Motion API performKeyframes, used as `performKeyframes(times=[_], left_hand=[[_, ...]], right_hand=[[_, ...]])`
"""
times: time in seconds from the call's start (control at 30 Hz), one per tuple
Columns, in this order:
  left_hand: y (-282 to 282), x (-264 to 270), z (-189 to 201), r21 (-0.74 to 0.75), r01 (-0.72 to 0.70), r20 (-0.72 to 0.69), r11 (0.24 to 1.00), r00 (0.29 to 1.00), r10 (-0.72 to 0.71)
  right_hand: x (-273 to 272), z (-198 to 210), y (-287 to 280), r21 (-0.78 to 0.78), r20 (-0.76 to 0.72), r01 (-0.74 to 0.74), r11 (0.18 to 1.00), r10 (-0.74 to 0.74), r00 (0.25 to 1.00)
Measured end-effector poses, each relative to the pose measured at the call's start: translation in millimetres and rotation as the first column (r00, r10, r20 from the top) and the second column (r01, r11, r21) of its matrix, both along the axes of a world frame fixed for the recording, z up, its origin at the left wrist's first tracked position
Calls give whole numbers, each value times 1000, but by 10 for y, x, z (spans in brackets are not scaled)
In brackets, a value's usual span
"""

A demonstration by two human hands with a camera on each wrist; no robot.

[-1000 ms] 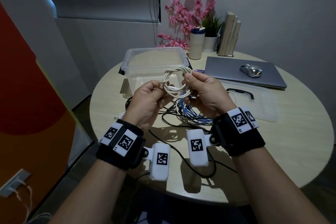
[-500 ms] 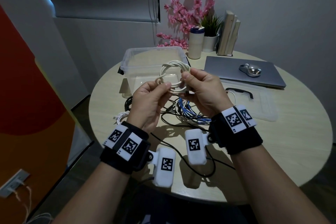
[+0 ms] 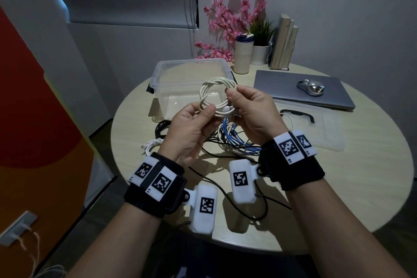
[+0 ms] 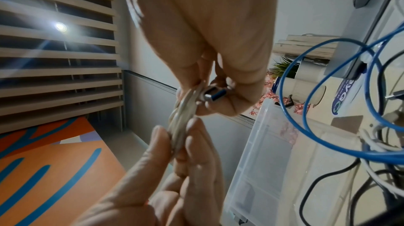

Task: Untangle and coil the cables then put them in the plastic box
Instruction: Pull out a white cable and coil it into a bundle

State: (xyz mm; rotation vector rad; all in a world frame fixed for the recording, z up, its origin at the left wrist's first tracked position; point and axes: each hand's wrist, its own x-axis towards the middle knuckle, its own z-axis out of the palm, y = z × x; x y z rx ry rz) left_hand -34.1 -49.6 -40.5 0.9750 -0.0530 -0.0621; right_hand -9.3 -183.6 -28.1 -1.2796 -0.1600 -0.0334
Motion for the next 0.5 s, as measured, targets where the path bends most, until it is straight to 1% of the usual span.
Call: performKeyframes(times=[0.1,0.17,0.27,0.37,0.43,0.5], left_hand=[[5,-1,0,-26,16,11,1000,1000,-16],[8,2,9,-73,6,3,997,1000,-6],[-2,17,14,-145,-44,-33,988,999,40],[0,22,24,-183,-77,-65,980,996,66],[-5,22,29,-191,-84,-76,978,995,70],[-13,11,31,-178,-80,-85,981,994,65]], right_hand=[[11,-36,-7,18,-3,-9,1000,9,1000],[12,-54,-4,29,-1,-24,999,24,1000],[3,-47,-3,18,8,-51,999,51,999],[-4,-57,16,39,13,-68,997,67,998],[4,-61,29,34,17,-53,998,52,998],[26,-64,41,31,23,2,1000,-3,1000]])
